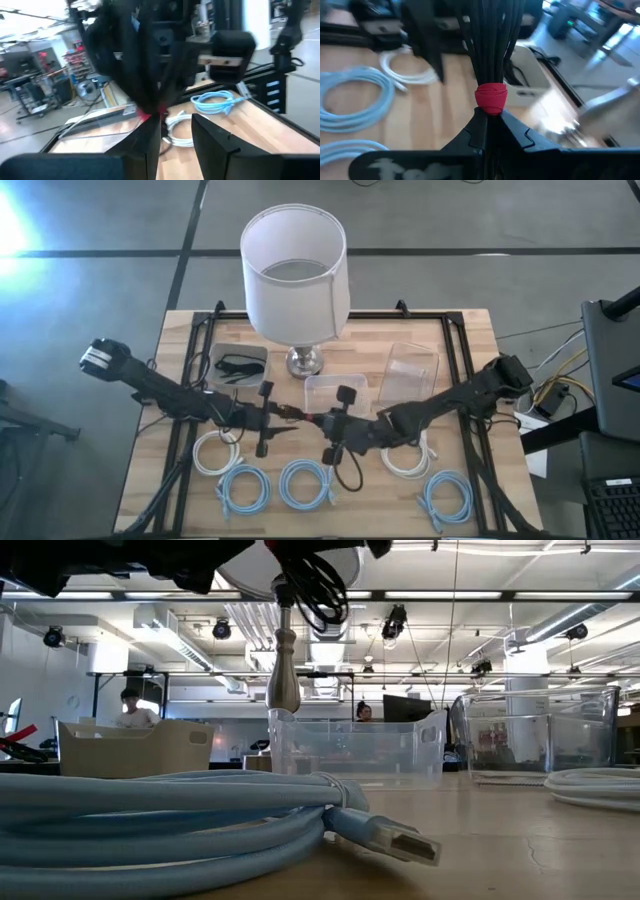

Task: Pick & Place USB Port
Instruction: Put the black USB cable into the gray bin

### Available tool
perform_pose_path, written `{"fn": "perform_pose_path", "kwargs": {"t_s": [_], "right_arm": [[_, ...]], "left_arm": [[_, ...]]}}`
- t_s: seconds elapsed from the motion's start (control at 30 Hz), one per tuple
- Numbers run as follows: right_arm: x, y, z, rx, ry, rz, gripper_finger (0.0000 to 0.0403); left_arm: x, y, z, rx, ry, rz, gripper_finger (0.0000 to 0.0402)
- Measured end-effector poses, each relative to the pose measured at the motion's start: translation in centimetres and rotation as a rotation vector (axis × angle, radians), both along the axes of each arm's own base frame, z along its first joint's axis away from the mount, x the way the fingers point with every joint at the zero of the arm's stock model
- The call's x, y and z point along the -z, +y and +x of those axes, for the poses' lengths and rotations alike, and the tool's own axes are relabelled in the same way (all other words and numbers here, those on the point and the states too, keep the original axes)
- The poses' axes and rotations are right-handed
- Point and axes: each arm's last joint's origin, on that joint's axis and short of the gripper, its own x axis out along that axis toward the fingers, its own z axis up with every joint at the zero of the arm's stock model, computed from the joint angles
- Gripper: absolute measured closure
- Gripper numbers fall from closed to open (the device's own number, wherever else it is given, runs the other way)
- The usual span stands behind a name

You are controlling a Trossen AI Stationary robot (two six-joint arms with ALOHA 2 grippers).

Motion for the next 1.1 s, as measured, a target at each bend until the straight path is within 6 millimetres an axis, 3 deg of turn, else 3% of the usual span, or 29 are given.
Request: {"fn": "perform_pose_path", "kwargs": {"t_s": [0.13,0.9,1.1], "right_arm": [[-0.1,-0.3,0.3,-0.051,-0.017,0.002,0.0380],[-0.1,-1.2,0.8,-0.115,-0.004,-0.016,0.0380],[0.0,-1.6,0.8,-0.077,-0.003,-0.010,0.0368]], "left_arm": [[-0.1,0.2,0.1,-0.067,-0.001,-0.039,0.0289],[-1.7,-0.1,0.5,-0.032,-0.062,-0.100,0.0290],[-1.6,0.0,0.5,-0.045,-0.045,-0.112,0.0345]]}}
